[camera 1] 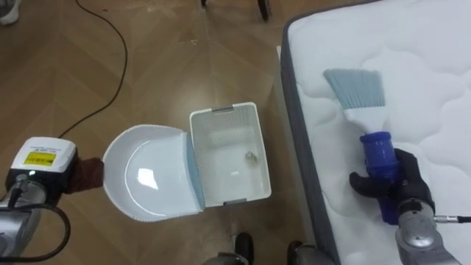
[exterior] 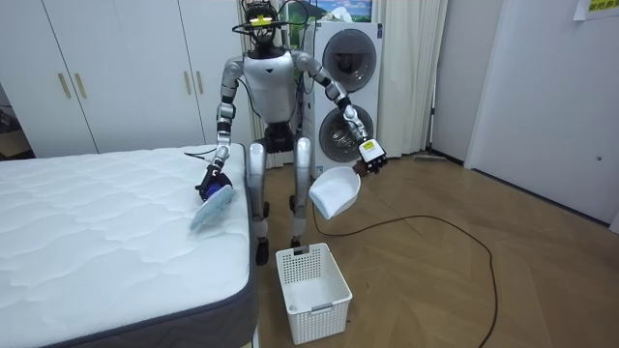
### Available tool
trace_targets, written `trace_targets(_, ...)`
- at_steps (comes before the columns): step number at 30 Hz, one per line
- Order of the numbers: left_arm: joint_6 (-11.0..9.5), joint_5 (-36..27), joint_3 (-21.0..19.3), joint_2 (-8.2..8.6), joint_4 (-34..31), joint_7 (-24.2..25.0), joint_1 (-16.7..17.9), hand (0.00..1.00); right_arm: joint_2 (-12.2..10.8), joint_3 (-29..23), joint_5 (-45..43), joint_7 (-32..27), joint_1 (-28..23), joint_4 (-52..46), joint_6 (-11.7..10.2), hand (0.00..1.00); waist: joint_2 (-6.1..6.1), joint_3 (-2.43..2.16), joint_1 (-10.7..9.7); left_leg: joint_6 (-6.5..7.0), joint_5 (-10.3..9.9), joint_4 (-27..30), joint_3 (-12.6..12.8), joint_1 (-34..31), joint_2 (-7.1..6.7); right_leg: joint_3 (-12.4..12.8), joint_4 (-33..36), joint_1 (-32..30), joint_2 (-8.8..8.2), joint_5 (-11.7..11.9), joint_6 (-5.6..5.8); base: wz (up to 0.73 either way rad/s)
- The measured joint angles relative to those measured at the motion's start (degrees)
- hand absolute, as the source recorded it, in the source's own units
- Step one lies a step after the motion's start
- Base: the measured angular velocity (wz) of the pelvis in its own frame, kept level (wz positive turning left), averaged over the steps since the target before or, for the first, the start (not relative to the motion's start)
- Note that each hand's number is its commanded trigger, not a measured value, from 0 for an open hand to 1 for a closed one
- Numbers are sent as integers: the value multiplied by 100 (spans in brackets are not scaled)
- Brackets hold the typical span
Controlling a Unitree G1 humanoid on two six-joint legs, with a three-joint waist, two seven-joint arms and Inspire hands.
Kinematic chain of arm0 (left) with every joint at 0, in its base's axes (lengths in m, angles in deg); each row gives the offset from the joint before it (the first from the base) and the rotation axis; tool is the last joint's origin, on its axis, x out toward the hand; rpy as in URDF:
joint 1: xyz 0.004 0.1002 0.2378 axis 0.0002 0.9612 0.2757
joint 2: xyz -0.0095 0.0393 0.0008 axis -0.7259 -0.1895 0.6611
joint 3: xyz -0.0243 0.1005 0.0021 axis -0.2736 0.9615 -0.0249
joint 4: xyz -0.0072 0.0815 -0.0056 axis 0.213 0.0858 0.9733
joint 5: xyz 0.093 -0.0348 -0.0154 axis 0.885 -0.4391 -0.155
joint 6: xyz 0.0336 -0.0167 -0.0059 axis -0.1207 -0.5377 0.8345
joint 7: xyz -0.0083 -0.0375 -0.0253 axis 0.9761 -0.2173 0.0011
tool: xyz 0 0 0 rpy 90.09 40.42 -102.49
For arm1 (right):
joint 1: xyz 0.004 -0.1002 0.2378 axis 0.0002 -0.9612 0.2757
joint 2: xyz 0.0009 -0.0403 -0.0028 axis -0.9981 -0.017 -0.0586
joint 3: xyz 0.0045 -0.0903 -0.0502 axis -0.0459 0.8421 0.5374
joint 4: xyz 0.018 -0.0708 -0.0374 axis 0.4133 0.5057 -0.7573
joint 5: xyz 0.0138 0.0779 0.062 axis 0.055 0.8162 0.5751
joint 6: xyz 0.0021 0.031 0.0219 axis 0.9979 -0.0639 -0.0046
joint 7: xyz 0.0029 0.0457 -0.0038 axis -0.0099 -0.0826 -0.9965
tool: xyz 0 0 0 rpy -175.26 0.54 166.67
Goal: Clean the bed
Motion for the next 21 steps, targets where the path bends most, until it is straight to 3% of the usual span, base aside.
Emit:
trace_targets(11, -4, 52, 1, -20, -66, 21, 4, 100, -1, 0, 103, -129, -62, 63, -15, 0, 0, 0, -21, -5, 4, -105, -34, 231, 4, -63, -104, 248, -3, -2, -3, 2)
trace_targets(17, -52, -57, -13, 96, -118, 22, -25, 100, -8, -8, 612, -98, -194, -13, -135, 0, -20, 3, 44, 24, -19, -129, 44, 474, 87, -26, -327, 509, 82, 53, -2, -7)
trace_targets(19, -57, -60, -29, 156, -278, 23, 52, 100, -7, -9, 666, -37, -316, -82, -169, 0, -34, 0, 137, 26, -21, -197, 141, 575, 158, 141, -445, 578, 156, 121, 1, -37)
trace_targets(21, -75, -61, -175, 485, -547, 22, 298, 100, -12, 4, 842, 97, -481, -81, -182, 0, -44, -3, 296, 34, -26, -403, 329, 899, 255, 386, -674, 823, 291, 255, 13, -63)
